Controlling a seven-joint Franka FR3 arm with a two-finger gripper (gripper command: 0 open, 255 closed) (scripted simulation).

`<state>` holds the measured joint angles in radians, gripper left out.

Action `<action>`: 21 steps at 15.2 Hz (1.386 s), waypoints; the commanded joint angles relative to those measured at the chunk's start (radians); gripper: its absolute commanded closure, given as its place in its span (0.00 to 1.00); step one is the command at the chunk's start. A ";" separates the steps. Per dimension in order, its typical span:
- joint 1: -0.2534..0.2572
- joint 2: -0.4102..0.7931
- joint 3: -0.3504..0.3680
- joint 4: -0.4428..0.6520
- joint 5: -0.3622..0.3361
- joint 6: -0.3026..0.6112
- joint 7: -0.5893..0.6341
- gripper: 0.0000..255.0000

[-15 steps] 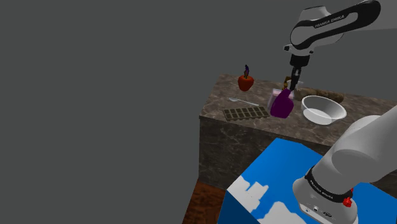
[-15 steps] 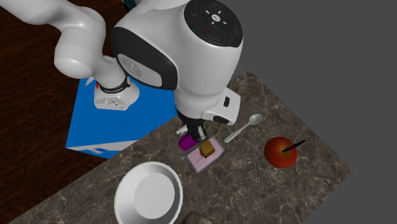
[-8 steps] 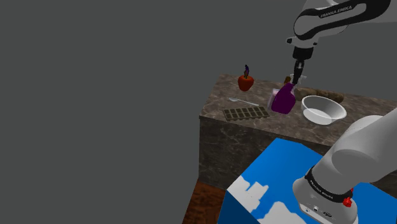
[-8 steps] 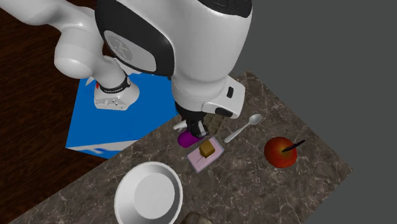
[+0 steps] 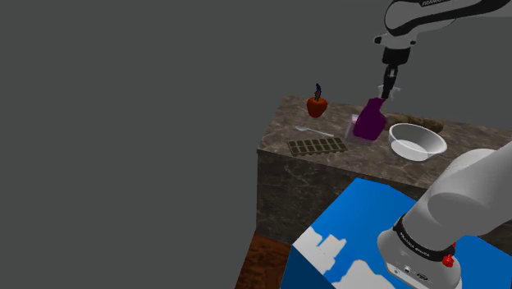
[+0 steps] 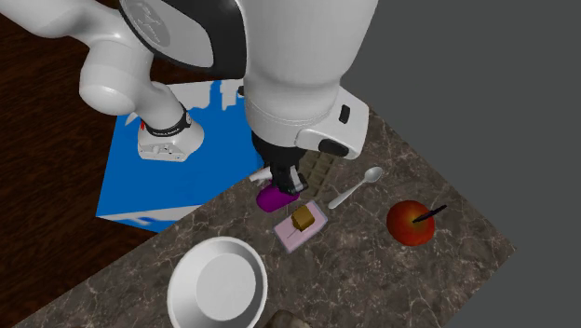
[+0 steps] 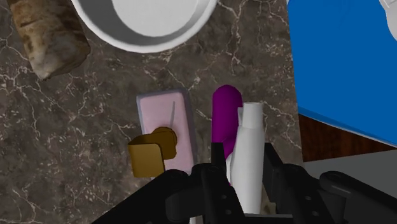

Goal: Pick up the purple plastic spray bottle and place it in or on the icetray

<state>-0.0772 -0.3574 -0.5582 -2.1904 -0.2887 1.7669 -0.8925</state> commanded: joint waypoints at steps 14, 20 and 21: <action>0.100 0.085 0.144 0.256 0.110 -0.209 0.161 1.00; 0.155 0.199 0.207 0.457 0.177 -0.314 0.252 1.00; 0.155 0.195 0.207 0.440 0.176 -0.300 0.254 1.00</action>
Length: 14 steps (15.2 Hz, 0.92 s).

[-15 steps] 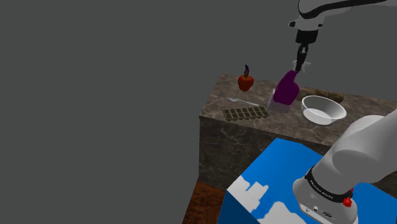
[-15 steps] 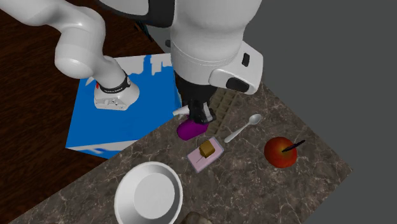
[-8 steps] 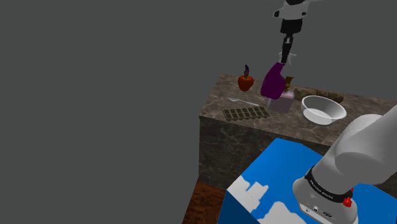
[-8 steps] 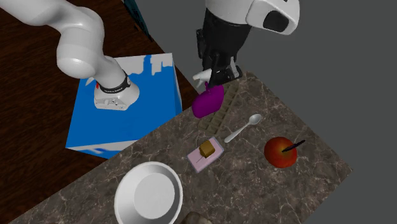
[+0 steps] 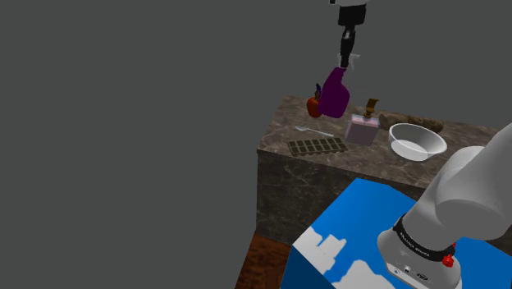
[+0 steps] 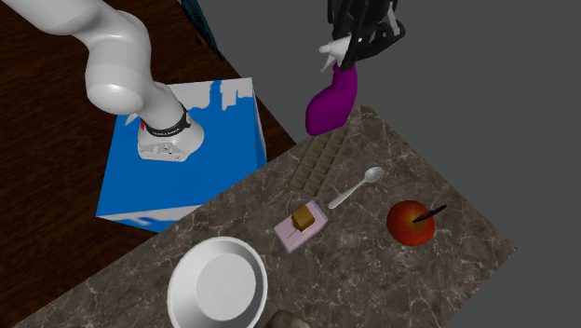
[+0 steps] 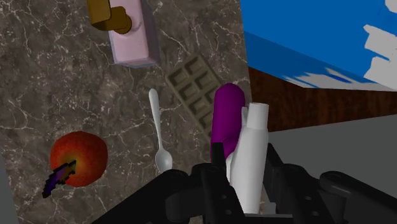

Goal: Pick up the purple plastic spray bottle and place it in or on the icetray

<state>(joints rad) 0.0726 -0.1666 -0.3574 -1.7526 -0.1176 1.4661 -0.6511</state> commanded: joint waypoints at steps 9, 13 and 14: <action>0.003 -0.014 0.005 -0.139 -0.002 0.123 0.024 1.00; 0.001 -0.017 0.003 -0.195 -0.004 0.177 0.028 1.00; 0.001 -0.017 0.002 -0.208 -0.004 0.190 0.029 1.00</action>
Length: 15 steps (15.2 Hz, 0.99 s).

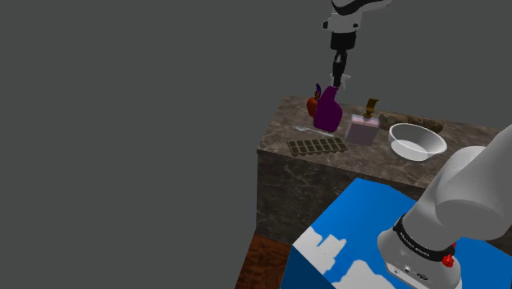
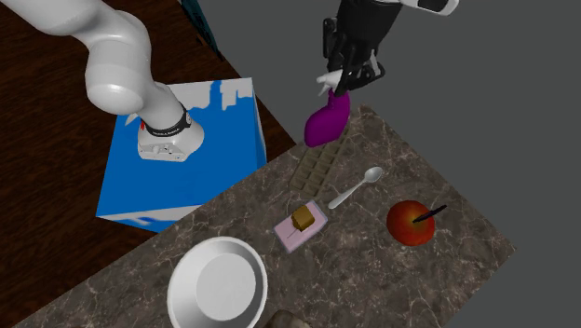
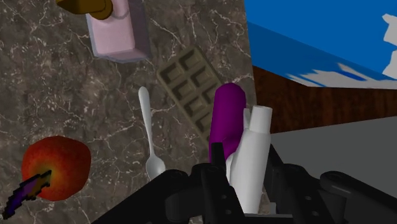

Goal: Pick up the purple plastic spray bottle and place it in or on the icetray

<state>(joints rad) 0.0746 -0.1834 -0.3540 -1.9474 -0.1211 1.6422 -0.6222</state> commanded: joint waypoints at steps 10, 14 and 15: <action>-0.004 0.013 -0.009 -0.135 -0.001 0.148 0.005 1.00; -0.005 0.024 -0.012 -0.178 0.000 0.202 0.005 1.00; -0.005 0.028 -0.013 -0.188 0.000 0.216 0.005 1.00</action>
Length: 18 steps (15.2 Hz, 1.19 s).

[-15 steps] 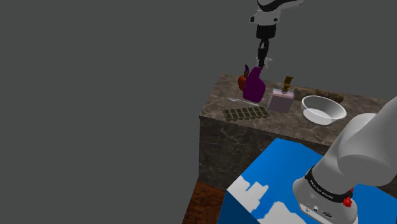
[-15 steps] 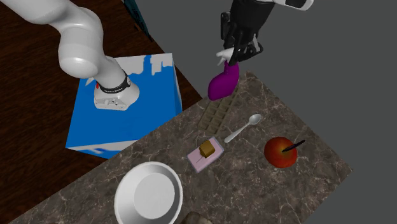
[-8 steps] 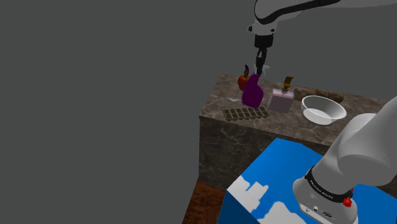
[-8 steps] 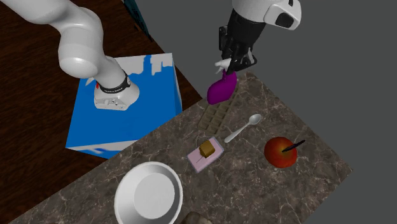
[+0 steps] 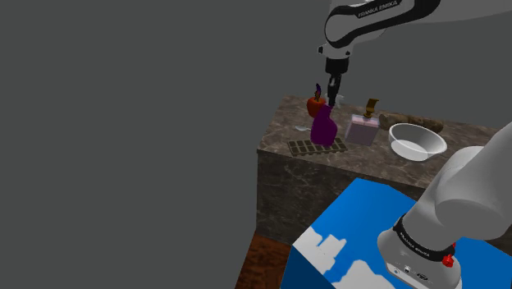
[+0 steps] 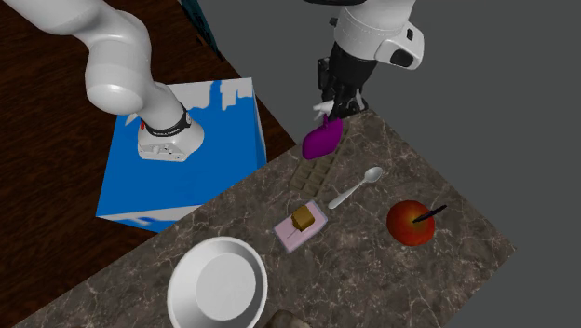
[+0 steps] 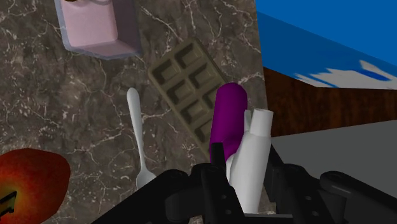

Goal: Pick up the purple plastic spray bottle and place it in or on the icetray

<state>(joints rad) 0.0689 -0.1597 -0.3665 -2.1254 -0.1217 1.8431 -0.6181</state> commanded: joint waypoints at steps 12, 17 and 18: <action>0.000 0.011 -0.002 -0.024 0.002 0.035 0.001 0.00; 0.003 0.004 0.003 0.037 0.004 -0.032 0.001 0.00; 0.004 0.004 0.005 0.070 0.005 -0.066 0.000 0.00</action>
<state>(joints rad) 0.0720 -0.1511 -0.3639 -2.0829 -0.1166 1.8109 -0.6188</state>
